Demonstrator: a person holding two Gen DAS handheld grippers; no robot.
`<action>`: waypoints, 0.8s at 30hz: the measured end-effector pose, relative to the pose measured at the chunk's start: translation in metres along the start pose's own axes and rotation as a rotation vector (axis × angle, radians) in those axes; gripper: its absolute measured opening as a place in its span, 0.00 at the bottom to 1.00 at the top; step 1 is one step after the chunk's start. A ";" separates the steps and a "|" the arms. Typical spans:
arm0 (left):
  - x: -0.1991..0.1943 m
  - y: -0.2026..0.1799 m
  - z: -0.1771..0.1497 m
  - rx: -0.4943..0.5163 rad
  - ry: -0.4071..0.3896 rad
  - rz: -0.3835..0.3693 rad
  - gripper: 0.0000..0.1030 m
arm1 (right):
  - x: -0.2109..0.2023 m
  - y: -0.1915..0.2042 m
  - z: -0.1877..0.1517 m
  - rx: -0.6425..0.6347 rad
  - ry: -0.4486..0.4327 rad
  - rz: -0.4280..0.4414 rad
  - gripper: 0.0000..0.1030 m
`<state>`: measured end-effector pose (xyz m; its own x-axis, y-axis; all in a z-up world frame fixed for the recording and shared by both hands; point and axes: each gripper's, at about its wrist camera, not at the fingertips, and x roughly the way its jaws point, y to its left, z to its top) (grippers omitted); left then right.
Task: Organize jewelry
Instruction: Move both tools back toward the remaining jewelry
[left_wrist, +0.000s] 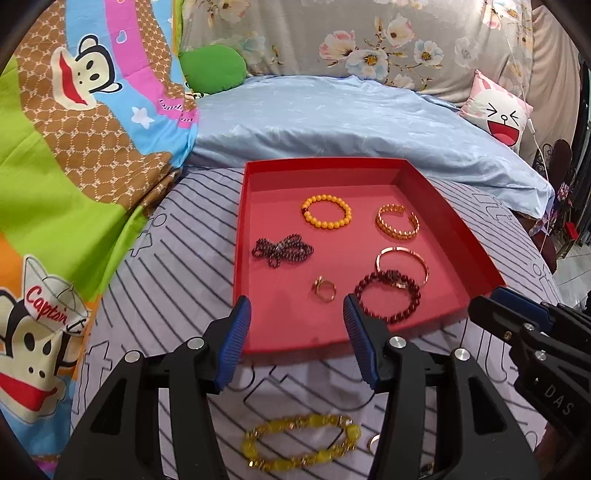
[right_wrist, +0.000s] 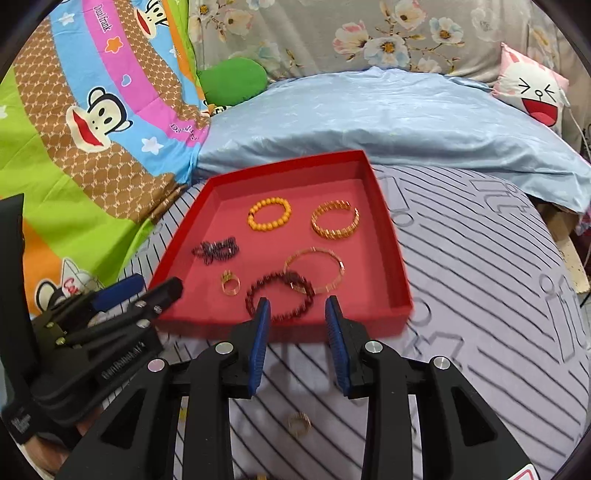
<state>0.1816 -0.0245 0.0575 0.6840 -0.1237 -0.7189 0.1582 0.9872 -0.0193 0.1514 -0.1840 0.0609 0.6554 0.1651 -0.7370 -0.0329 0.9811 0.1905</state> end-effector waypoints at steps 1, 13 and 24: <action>-0.003 0.001 -0.004 0.001 -0.001 0.005 0.49 | -0.003 0.001 -0.005 -0.005 0.002 -0.005 0.30; -0.031 0.008 -0.062 -0.014 0.030 0.031 0.54 | -0.025 0.003 -0.082 -0.044 0.088 -0.037 0.30; -0.034 0.017 -0.103 -0.053 0.081 0.036 0.54 | -0.027 0.001 -0.121 -0.002 0.127 -0.029 0.30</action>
<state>0.0879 0.0069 0.0096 0.6283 -0.0817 -0.7737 0.0953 0.9951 -0.0277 0.0427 -0.1751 0.0028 0.5552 0.1478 -0.8185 -0.0168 0.9859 0.1666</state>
